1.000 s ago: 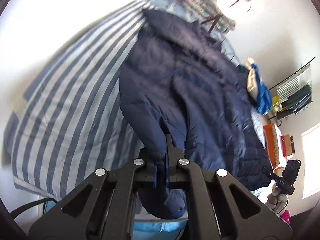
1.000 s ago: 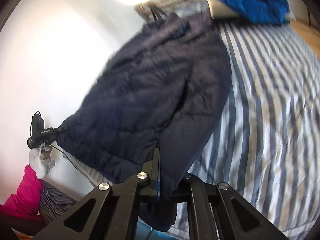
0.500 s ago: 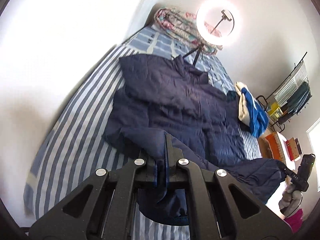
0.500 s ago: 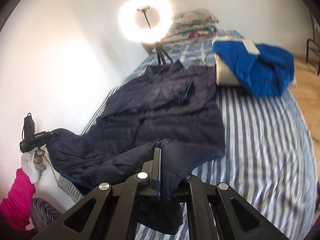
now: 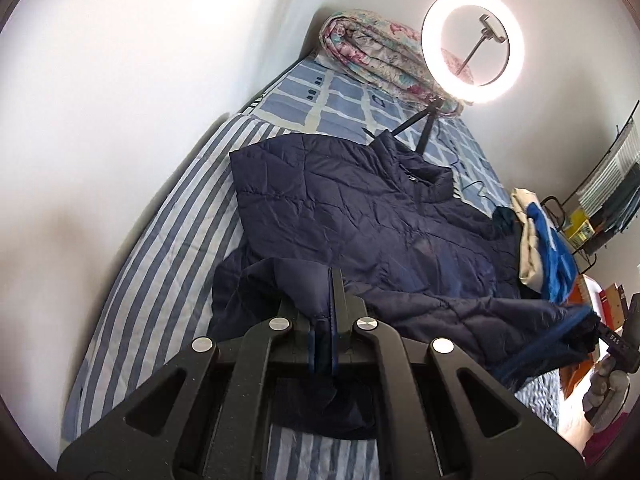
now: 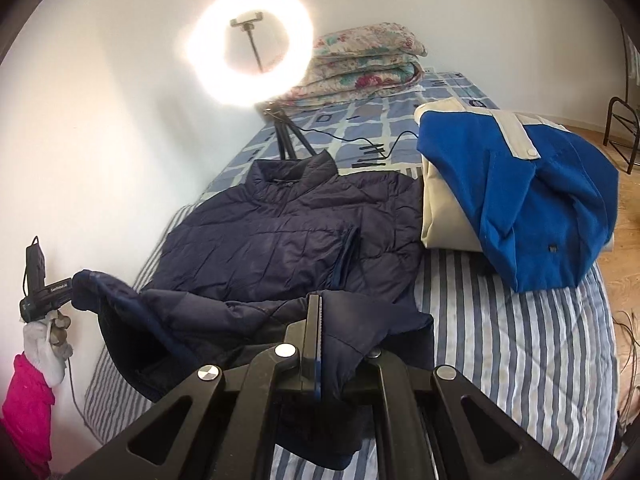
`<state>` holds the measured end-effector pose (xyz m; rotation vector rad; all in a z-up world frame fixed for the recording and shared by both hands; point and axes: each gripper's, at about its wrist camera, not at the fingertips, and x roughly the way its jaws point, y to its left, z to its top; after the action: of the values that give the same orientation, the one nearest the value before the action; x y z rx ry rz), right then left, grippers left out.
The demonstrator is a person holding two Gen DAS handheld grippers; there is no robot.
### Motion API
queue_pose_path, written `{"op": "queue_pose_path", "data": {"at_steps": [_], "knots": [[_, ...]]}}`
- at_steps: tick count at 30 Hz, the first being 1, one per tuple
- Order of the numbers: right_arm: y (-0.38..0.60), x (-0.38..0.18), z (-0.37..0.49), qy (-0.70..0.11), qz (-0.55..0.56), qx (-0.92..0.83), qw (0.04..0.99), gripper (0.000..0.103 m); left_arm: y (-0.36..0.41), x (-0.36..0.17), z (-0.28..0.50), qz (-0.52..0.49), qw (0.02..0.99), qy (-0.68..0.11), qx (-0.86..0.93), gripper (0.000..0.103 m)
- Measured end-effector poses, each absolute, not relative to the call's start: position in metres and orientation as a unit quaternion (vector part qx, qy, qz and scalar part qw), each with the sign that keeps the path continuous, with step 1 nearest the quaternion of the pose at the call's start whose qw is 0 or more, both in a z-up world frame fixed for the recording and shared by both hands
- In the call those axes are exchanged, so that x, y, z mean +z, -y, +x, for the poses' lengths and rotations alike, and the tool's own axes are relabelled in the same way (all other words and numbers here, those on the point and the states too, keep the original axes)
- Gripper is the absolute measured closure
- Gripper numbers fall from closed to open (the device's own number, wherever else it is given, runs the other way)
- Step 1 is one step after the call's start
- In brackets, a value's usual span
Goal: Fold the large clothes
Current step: 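Lift the hem with both grippers and fold it toward the collar, then lower the hem onto the jacket and open both grippers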
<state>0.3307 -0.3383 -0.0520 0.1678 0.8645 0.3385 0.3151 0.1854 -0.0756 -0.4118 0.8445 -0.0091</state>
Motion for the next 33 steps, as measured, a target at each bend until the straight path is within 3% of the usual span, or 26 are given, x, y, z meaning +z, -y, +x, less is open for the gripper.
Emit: {"op": "queue_pose_path", "data": {"at_steps": [14,15,19,22,24,26,30,33], "knots": [[0.329,-0.114,0.425,-0.460,0.051,0.130,0.877,0.101,-0.196,-0.147,0.398,-0.213,0.870,-0.444,0.002,0.101],[0.329,-0.118,0.427,-0.462,0.051,0.134,0.875,0.101,-0.198,-0.148,0.399,-0.219,0.869,-0.443,-0.001,0.099],[0.333,-0.123,0.429,-0.459,0.056,0.150,0.874,0.097,-0.212,-0.148,0.402,-0.249,0.867,-0.432,-0.017,0.075],[0.339,-0.121,0.426,-0.453,0.064,0.163,0.874,0.090,-0.219,-0.142,0.403,-0.254,0.868,-0.427,-0.021,0.064],[0.343,-0.117,0.424,-0.450,0.069,0.168,0.874,0.080,-0.224,-0.136,0.403,-0.253,0.872,-0.420,-0.017,0.058],[0.348,-0.111,0.418,-0.437,0.070,0.172,0.880,0.069,-0.230,-0.125,0.400,-0.246,0.882,-0.402,-0.008,0.044],[0.367,-0.095,0.405,-0.398,0.080,0.167,0.899,0.039,-0.243,-0.109,0.393,-0.231,0.896,-0.379,-0.010,0.041],[0.372,-0.090,0.398,-0.385,0.055,0.164,0.906,0.039,-0.237,-0.108,0.395,-0.158,0.904,-0.396,-0.015,0.041]]}}
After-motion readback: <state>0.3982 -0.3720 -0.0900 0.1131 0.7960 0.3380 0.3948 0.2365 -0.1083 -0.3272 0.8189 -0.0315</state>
